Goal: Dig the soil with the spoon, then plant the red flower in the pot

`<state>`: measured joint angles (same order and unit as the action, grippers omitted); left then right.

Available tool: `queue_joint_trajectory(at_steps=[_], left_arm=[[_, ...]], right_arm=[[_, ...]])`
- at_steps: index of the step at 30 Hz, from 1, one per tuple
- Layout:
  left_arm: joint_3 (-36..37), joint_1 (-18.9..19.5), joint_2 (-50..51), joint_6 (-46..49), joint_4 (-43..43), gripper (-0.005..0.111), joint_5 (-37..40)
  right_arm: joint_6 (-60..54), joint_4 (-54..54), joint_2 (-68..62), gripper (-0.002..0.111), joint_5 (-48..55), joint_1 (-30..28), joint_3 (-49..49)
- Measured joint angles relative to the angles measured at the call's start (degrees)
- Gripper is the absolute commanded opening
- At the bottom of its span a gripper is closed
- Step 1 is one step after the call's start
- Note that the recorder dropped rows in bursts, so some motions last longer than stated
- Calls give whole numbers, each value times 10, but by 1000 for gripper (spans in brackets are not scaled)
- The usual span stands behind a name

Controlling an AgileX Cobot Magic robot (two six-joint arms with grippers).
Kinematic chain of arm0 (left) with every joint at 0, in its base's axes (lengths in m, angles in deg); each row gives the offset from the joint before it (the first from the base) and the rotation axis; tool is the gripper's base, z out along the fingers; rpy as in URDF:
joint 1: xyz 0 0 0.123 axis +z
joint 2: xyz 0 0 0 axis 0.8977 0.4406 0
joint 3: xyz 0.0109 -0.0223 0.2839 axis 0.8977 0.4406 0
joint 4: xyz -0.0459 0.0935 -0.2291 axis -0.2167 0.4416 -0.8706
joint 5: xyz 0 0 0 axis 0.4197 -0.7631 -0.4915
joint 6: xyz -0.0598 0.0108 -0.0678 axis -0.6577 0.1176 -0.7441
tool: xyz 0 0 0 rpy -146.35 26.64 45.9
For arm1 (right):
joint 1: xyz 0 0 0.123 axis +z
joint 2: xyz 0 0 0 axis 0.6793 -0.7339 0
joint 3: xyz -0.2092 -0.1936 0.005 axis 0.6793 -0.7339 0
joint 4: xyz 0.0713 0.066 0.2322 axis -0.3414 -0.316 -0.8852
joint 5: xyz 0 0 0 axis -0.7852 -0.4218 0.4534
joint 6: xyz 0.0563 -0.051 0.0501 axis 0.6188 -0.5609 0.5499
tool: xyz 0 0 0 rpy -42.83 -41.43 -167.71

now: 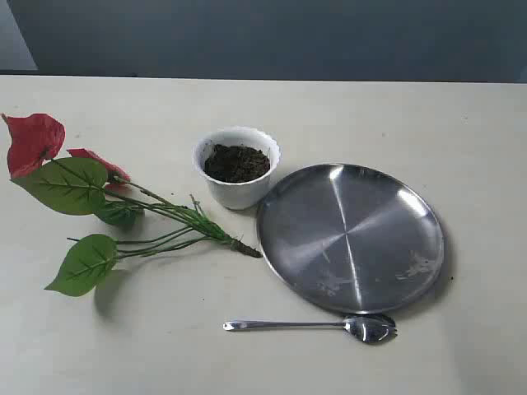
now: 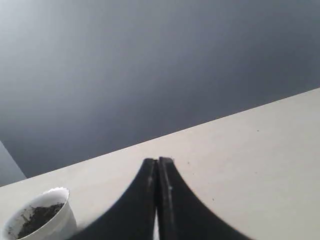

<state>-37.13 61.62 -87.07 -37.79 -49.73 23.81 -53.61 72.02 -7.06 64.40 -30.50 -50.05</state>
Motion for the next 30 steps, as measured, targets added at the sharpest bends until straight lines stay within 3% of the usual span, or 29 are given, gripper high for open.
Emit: queue_joint_trajectory(at_steps=[5, 14, 25, 30], left_arm=[[0, 0, 0, 0, 0, 0, 0], [0, 0, 0, 0, 0, 0, 0], [0, 0, 0, 0, 0, 0, 0], [0, 0, 0, 0, 0, 0, 0]], right_arm=[[0, -17, 0, -1, -24, 0, -2], [0, -182, 0, -1, -138, 0, -4], [3, -205, 0, -1, -206, 0, -4], [55, -221, 0, -1, -233, 0, -4]])
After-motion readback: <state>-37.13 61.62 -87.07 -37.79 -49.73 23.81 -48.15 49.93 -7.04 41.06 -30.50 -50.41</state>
